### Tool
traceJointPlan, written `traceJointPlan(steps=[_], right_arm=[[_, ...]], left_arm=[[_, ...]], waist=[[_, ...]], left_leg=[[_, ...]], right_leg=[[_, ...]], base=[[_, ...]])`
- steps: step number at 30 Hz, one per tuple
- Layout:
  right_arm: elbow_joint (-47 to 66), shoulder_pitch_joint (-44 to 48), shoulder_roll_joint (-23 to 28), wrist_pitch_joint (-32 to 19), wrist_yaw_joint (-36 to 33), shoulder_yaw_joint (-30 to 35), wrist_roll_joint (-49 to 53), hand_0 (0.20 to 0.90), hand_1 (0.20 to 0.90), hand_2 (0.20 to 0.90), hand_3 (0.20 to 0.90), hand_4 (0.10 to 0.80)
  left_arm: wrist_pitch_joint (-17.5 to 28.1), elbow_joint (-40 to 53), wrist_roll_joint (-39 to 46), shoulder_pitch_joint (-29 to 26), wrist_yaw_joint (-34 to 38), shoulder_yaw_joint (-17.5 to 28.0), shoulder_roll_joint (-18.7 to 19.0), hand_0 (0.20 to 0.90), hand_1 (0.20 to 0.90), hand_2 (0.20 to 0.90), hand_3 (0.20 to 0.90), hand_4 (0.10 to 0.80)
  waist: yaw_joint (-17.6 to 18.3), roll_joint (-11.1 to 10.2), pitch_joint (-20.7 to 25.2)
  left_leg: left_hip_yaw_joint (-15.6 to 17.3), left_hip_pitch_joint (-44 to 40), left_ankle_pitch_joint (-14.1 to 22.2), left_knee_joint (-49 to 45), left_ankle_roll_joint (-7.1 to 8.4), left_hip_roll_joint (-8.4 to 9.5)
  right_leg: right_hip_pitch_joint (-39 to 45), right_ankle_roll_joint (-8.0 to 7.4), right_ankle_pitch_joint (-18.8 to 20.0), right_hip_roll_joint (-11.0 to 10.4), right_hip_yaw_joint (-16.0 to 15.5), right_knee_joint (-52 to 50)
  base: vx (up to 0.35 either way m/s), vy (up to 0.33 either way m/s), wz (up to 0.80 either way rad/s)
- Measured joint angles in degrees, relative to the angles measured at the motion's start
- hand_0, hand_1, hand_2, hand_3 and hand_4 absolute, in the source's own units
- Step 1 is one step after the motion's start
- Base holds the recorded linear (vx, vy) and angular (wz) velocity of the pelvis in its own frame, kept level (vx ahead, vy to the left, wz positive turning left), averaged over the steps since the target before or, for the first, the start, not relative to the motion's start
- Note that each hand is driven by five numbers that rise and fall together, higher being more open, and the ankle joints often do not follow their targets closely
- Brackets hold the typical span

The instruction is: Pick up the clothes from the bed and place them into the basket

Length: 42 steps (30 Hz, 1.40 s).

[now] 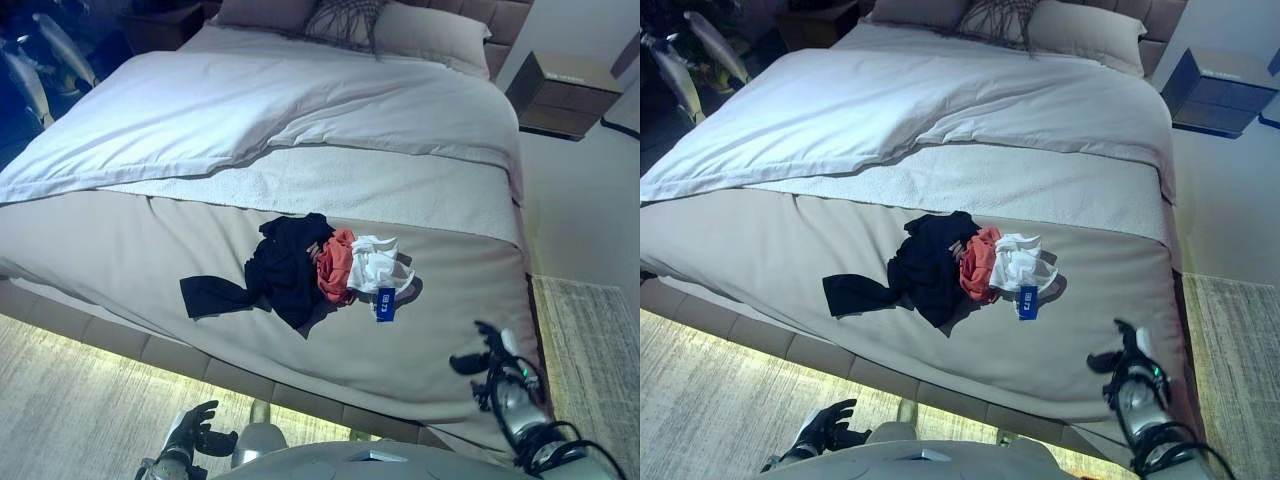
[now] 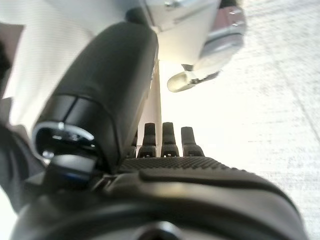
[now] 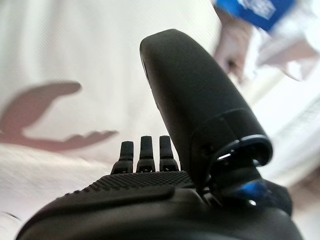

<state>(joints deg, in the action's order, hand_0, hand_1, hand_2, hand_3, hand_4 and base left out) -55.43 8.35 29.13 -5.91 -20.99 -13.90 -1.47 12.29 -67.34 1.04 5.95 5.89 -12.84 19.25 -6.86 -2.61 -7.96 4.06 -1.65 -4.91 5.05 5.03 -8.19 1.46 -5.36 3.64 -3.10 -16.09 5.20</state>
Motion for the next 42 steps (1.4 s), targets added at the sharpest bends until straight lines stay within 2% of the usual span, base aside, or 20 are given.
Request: traceJointPlan(steps=[4, 7, 10, 16, 17, 20, 24, 26, 31, 34, 37, 38, 39, 40, 42], right_arm=[[0.65, 4.96, 0.73, -0.15, -0.11, -0.66, -1.47, 0.900, 0.900, 0.900, 0.900, 0.800], [-1.01, 11.24, 0.73, -0.37, -0.77, -2.83, -1.96, 0.900, 0.900, 0.900, 0.900, 0.800], [-2.78, 18.12, 0.74, -0.88, -0.89, -3.83, -1.93, 0.900, 0.900, 0.900, 0.900, 0.800], [-7.00, 25.84, 1.43, -1.99, -0.67, -4.99, -1.89, 0.900, 0.900, 0.900, 0.900, 0.800], [-7.80, 27.63, 2.02, -1.60, -0.67, -5.04, -1.89, 0.900, 0.900, 0.900, 0.900, 0.800], [-13.12, 35.98, 3.63, 0.70, 0.36, -6.66, -0.45, 0.900, 0.900, 0.900, 0.900, 0.800], [-15.15, 42.04, 5.69, 5.61, 1.26, -7.31, 1.09, 0.900, 0.900, 0.900, 0.900, 0.800], [-16.15, 43.36, 6.00, 6.48, 2.98, -7.26, 3.79, 0.900, 0.900, 0.900, 0.900, 0.800], [-16.12, 44.03, 6.43, 5.49, 11.04, -7.57, 11.69, 0.900, 0.900, 0.900, 0.900, 0.800], [-16.15, 44.40, 8.20, 4.72, 17.24, -6.61, 16.01, 0.900, 0.900, 0.900, 0.900, 0.800], [-16.14, 44.38, 7.93, 5.10, 19.47, -6.71, 15.93, 0.900, 0.900, 0.900, 0.900, 0.800], [-16.15, 44.33, 7.73, 5.32, 19.50, -6.60, 15.92, 0.862, 0.862, 0.862, 0.856, 0.756], [-16.14, 44.33, 7.65, 5.59, 19.50, -6.48, 15.91, 0.726, 0.726, 0.726, 0.697, 0.597], [-16.14, 44.39, 7.62, 5.93, 19.48, -5.90, 15.90, 0.300, 0.300, 0.300, 0.200, 0.100], [-16.33, 44.66, 7.67, 6.71, 18.90, -4.89, 15.91, 0.300, 0.300, 0.300, 0.200, 0.100]], left_arm=[[-0.77, 0.96, -1.06, -1.60, -0.05, 0.14, 1.71, 0.900, 0.900, 0.900, 0.900, 0.800], [-0.85, 0.84, -1.03, -4.43, -0.06, 0.10, 3.11, 0.900, 0.900, 0.900, 0.900, 0.800], [-0.79, 0.85, -1.00, -6.54, -0.12, 0.03, 3.33, 0.900, 0.900, 0.900, 0.900, 0.800], [-0.33, 1.86, -0.08, -7.88, -0.01, -1.23, 4.03, 0.900, 0.900, 0.900, 0.900, 0.800], [-0.39, 2.31, 0.11, -8.80, 0.03, -1.28, 4.19, 0.900, 0.900, 0.900, 0.900, 0.800], [0.34, 2.58, 0.34, -11.90, 0.24, -2.90, 5.01, 0.900, 0.900, 0.900, 0.900, 0.800], [1.31, 3.72, 1.95, -13.34, 0.63, -3.12, 5.13, 0.900, 0.900, 0.900, 0.900, 0.800], [1.57, 3.88, 2.39, -13.34, 0.78, -3.14, 5.29, 0.900, 0.900, 0.900, 0.900, 0.800], [1.33, 6.02, 2.40, -12.90, 0.80, -3.14, 5.67, 0.900, 0.900, 0.900, 0.900, 0.800], [1.44, 6.20, 2.46, -12.88, 0.81, -3.04, 5.79, 0.900, 0.900, 0.900, 0.900, 0.800], [1.53, 6.31, 2.55, -12.85, 0.72, -3.03, 5.90, 0.900, 0.900, 0.900, 0.900, 0.800], [1.61, 6.49, 2.55, -12.85, 0.60, -3.04, 5.90, 0.900, 0.900, 0.900, 0.900, 0.800], [1.64, 7.08, 2.56, -12.73, 0.54, -3.04, 5.90, 0.900, 0.900, 0.900, 0.900, 0.800], [1.70, 7.51, 2.56, -12.71, 0.51, -3.04, 5.90, 0.900, 0.900, 0.900, 0.900, 0.800], [1.69, 7.96, 2.57, -12.66, 0.46, -3.04, 5.90, 0.900, 0.900, 0.900, 0.900, 0.800]], waist=[[-1.60, -1.55, -2.43], [-2.93, -1.52, -5.05], [-5.14, -0.45, -7.78], [-7.65, 0.47, -11.03], [-8.30, 0.59, -12.10], [-9.34, 1.74, -16.25], [-10.06, 3.56, -18.13], [-10.35, 3.87, -18.34], [-10.16, 4.77, -18.83], [-9.73, 5.19, -19.04], [-8.85, 5.28, -19.05], [-8.72, 5.30, -19.04], [-8.65, 5.37, -19.01], [-8.69, 5.51, -18.94], [-8.68, 5.80, -18.83]], left_leg=[[-1.23, 1.81, 0.78, -2.55, 1.12, 0.63], [-2.67, 4.61, 1.05, -4.19, 1.22, 0.77], [-3.13, 6.47, 1.04, -5.20, 1.22, 0.84], [-5.90, 11.06, 1.13, -8.16, 1.27, 1.42], [-6.16, 12.54, 1.14, -9.21, 1.27, 1.43], [-7.10, 18.07, 1.18, -14.72, 1.32, 1.77], [-7.92, 22.79, 1.84, -18.28, 0.80, 2.76], [-7.92, 25.44, 3.56, -21.50, -0.09, 3.80], [-7.50, 30.70, 5.99, -27.47, -1.12, 5.40], [-6.81, 31.60, 6.14, -28.44, -1.19, 5.51], [-6.92, 31.56, 6.14, -28.17, -1.18, 5.28], [-6.92, 31.46, 6.14, -27.79, -1.18, 5.26], [-6.92, 31.43, 6.14, -27.38, -1.18, 5.26], [-6.93, 31.41, 6.14, -27.00, -1.18, 5.24], [-7.06, 31.14, 6.13, -26.22, -1.18, 5.17]], right_leg=[[-0.15, 0.03, 0.02, -0.48, -0.68, -0.02], [-1.47, 0.05, 0.03, -0.66, -1.95, -0.28], [-2.60, 0.87, 0.62, -0.67, -2.28, -0.27], [-4.83, 0.98, 0.54, -1.28, -4.95, -1.51], [-6.21, 1.08, 0.48, -1.43, -5.05, -2.46], [-10.97, 2.63, -0.76, -2.47, -5.59, -7.94], [-17.73, 3.27, -3.82, -5.03, -6.09, -17.15], [-21.73, 3.69, -6.68, -7.06, -4.93, -23.31], [-27.76, 3.21, -8.98, -10.04, -3.38, -31.02], [-29.21, 3.18, -9.00, -10.33, -2.18, -32.18], [-29.35, 3.17, -9.00, -10.13, -2.02, -32.22], [-29.44, 3.17, -9.00, -10.13, -2.01, -32.22], [-29.62, 3.17, -9.00, -10.14, -2.00, -32.21], [-29.81, 3.17, -9.00, -10.18, -1.99, -32.19], [-29.95, 3.18, -9.00, -10.15, -2.01, -32.09]], base=[[-0.039, -0.065, 0.14], [-0.053, -0.046, 0.22], [-0.026, -0.047, 0.06], [-0.013, -0.049, 0.21], [-0.049, -0.087, 0.13], [-0.050, -0.032, 0.10], [-0.013, -0.001, 0.11], [-0.020, 0.023, 0.02], [-0.021, 0.059, 0.01], [-0.020, 0.047, -0.10], [-0.004, 0.006, -0.03], [0.000, 0.000, 0.00], [0.000, 0.000, 0.00], [0.000, 0.000, 0.00], [0.000, 0.000, 0.00]])
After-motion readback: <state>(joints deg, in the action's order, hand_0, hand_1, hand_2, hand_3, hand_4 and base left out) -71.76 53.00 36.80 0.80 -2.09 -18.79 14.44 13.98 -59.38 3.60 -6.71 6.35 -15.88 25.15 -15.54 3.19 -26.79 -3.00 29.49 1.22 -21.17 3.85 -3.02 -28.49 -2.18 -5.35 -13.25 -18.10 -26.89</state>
